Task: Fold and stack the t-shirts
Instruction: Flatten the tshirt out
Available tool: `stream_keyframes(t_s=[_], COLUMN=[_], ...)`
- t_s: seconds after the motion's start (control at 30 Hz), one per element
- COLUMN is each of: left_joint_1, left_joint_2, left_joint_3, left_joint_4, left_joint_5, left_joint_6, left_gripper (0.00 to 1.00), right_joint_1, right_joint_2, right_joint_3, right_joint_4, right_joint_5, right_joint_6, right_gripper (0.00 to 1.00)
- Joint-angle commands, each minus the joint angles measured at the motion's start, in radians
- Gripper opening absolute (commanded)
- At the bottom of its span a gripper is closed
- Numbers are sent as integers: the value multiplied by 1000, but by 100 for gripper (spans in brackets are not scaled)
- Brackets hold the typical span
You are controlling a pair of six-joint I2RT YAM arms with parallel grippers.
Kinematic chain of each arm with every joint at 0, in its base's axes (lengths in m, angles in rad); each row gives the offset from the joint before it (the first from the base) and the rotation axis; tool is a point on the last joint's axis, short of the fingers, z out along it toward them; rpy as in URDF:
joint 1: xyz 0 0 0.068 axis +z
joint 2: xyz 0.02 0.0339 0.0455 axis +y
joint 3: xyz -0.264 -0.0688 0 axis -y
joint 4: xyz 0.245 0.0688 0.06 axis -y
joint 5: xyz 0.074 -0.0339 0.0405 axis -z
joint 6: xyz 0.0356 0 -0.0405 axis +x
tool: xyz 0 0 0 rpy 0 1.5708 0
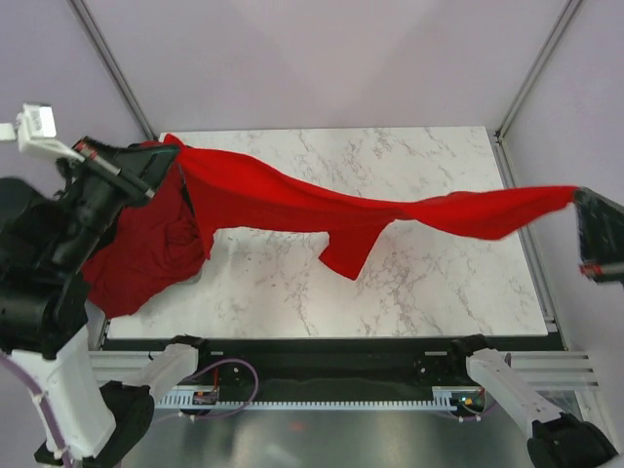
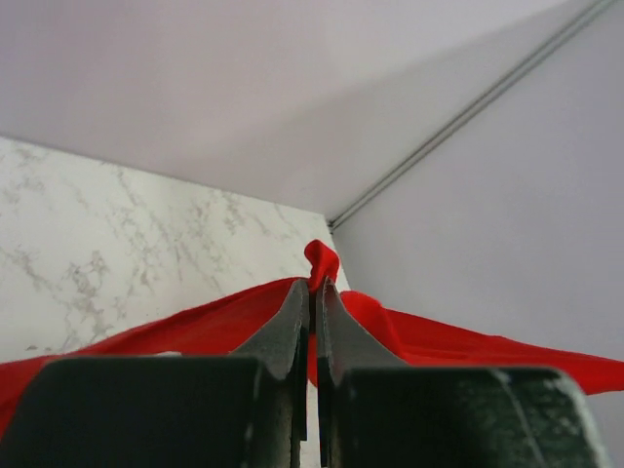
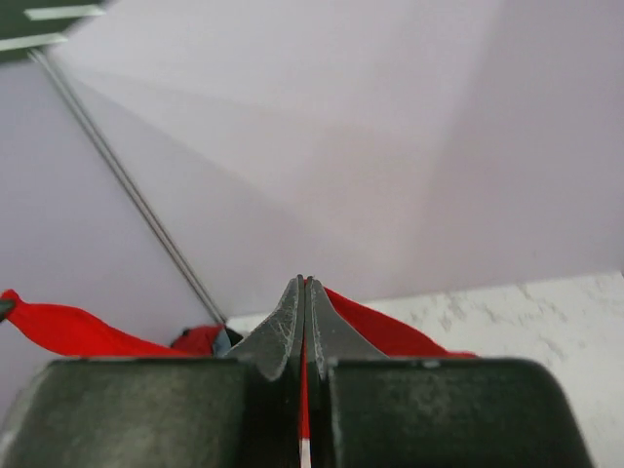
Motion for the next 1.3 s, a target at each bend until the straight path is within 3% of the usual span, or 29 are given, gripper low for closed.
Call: stream_keyframes(t_s=[0.0, 0.13, 0.3, 0.53, 0.77, 0.9, 0.97, 1.0, 1.03, 1.07, 1.1, 1.13, 1.17, 1.2, 1.27], left_joint_1=[3, 4, 4, 3, 4, 15, 35, 47, 55, 61, 64, 60, 55, 46, 21], left_joint_2=[-111, -195, -200, -101, 89, 272, 434, 570, 632, 701, 750, 821, 835, 837, 796], left_joint_3=[30, 27, 33, -94, -338, -479, -488, -470, -450, -426, -375, -352, -340, -344, -387], left_joint_4=[88, 177, 215, 211, 260, 350, 370, 370, 366, 349, 338, 324, 320, 315, 314], left_joint_5=[92, 108, 62, -85, -197, -228, -198, -166, -133, -46, -6, 31, 71, 71, 13], left_joint_6=[31, 25, 19, -6, -26, -70, -115, -136, -144, -153, -159, -164, -162, -162, -155], left_gripper=[2, 2, 2, 2, 2, 2, 5, 14, 18, 34, 41, 51, 69, 75, 92], right_joint_1=[-1, -2, 22, 76, 99, -40, -102, -116, -128, -139, -140, -139, -137, -139, -137], right_joint_2=[-111, -148, -53, 178, 502, 718, 879, 1013, 1086, 1164, 1236, 1355, 1393, 1402, 1291], right_joint_3=[-7, 88, 267, 197, 59, -21, -20, 8, 49, 179, 260, 354, 508, 526, 310], right_joint_4=[179, 184, 187, 248, 377, 463, 507, 511, 504, 462, 422, 364, 254, 229, 278], right_joint_5=[-17, 29, 74, 242, 442, 320, 274, 219, 191, 153, 126, 120, 123, 123, 111], right_joint_6=[-47, -107, -151, -254, -360, -259, -210, -179, -171, -170, -183, -185, -185, -174, -164], right_gripper=[0, 0, 0, 0, 0, 0, 0, 12, 40, 70, 88, 98, 98, 98, 98])
